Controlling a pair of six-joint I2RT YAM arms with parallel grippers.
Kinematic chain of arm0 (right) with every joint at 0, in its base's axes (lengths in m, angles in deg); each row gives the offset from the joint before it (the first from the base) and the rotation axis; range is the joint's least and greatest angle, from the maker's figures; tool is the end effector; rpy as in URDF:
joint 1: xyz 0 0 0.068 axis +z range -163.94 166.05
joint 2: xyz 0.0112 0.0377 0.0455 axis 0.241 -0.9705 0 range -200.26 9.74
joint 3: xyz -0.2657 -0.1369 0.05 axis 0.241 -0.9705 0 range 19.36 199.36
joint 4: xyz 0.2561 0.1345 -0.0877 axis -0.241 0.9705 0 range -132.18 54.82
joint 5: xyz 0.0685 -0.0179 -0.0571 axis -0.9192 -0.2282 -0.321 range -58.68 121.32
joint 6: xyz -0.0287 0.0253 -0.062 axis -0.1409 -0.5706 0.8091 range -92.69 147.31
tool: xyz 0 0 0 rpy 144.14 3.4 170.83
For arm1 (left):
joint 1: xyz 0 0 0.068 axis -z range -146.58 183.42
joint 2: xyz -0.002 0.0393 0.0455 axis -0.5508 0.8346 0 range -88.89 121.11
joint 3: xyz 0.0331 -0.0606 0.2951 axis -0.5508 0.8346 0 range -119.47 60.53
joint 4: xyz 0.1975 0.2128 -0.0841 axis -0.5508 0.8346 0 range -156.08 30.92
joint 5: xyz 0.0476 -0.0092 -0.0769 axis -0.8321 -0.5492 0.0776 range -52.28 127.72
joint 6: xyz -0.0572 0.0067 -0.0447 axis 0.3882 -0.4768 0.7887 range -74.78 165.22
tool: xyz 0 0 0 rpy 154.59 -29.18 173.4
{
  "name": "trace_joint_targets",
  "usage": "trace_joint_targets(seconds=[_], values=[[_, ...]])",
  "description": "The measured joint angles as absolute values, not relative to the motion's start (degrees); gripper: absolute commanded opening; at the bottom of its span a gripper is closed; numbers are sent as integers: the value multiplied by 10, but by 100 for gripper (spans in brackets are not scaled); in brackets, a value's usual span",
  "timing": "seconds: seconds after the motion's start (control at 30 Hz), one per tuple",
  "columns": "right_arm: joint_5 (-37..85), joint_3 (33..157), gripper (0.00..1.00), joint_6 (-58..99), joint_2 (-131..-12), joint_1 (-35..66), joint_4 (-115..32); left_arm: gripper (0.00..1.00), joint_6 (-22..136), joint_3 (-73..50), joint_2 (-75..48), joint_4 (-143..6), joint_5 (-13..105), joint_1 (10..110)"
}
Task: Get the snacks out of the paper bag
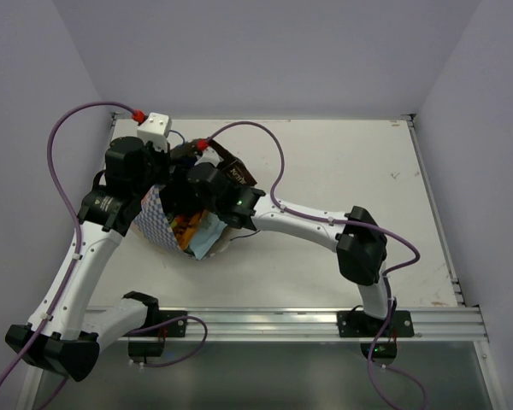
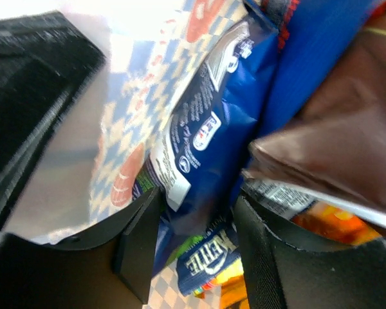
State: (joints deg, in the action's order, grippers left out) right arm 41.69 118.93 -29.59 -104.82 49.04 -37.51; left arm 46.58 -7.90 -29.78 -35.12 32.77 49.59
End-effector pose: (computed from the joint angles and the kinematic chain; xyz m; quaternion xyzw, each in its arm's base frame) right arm 0.2652 0.4961 0.3204 0.0087 0.8157 0.4596 0.3512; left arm 0.2589 -0.0696 0.4231 0.0824 0.8228 -0.0502 0.5601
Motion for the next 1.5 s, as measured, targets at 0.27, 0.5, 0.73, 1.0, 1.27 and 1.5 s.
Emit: trace_joint_targets(seconds=[0.27,0.5,0.73,1.0,1.27,1.5], values=[[425,1153,50,-297,-1007,490,-386,0,466,-79,-298,-351,327,496],[424,1154,50,-297,-1003,490,-397,0,466,-79,-298,-351,326,496],[425,1180,52,-297,-1020,490,-392,0,465,-80,-298,-351,325,496],[425,1206,53,-304,-1039,490,-372,0,459,-81,-295,-346,304,492],[424,1204,52,-323,-1054,483,-355,0,461,-83,-295,-341,316,496],[421,1204,11,-318,-1054,482,-364,0,461,-83,-295,-341,324,496]])
